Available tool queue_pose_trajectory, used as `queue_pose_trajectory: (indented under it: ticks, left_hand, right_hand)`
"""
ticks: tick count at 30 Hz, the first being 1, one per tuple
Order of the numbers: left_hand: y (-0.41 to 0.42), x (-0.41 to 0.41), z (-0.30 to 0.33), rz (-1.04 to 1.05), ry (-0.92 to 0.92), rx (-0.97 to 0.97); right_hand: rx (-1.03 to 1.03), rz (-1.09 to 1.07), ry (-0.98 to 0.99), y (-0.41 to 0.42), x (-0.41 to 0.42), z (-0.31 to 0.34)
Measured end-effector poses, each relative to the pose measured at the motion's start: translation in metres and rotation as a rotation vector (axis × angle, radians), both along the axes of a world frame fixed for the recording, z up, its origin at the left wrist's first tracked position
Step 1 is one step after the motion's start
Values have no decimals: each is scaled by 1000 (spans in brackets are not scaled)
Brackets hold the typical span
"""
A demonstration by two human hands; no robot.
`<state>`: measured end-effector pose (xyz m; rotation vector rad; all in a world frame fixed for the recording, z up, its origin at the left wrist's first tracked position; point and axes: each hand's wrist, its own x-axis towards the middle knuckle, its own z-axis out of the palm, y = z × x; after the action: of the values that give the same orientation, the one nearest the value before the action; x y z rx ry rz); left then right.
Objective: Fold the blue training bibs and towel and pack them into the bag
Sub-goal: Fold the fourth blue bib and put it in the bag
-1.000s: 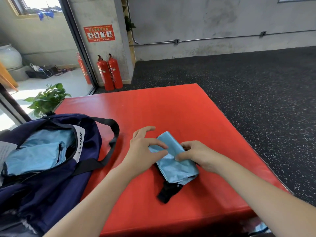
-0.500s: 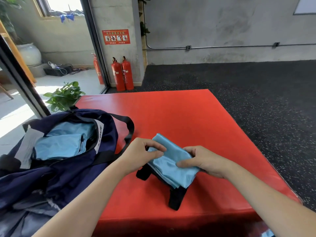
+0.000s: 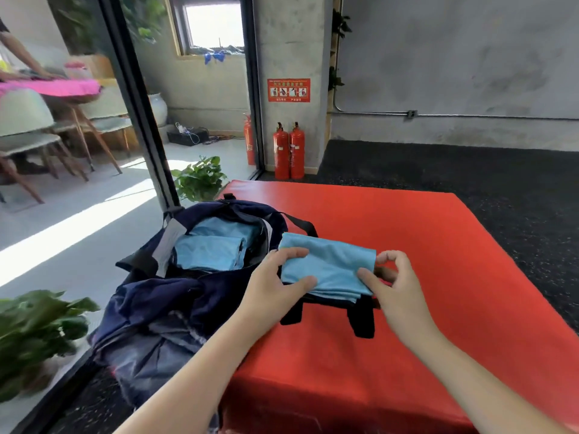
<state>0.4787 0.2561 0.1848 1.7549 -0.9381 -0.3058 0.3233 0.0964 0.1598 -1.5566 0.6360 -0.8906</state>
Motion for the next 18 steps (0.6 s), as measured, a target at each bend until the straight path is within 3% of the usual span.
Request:
queue_pose_trajectory:
  ticks: [4,11,18]
  left_hand:
    - [27,19,-2,74,55,-70]
    - [68,76,-8,480,41,-201]
    - [72,133,-7,612,-59,-179]
  right_hand:
    - [-116,16,21,24,36,8]
    - [-258,102,34,56,120,24]
    - [-223,134,77,67,204,19]
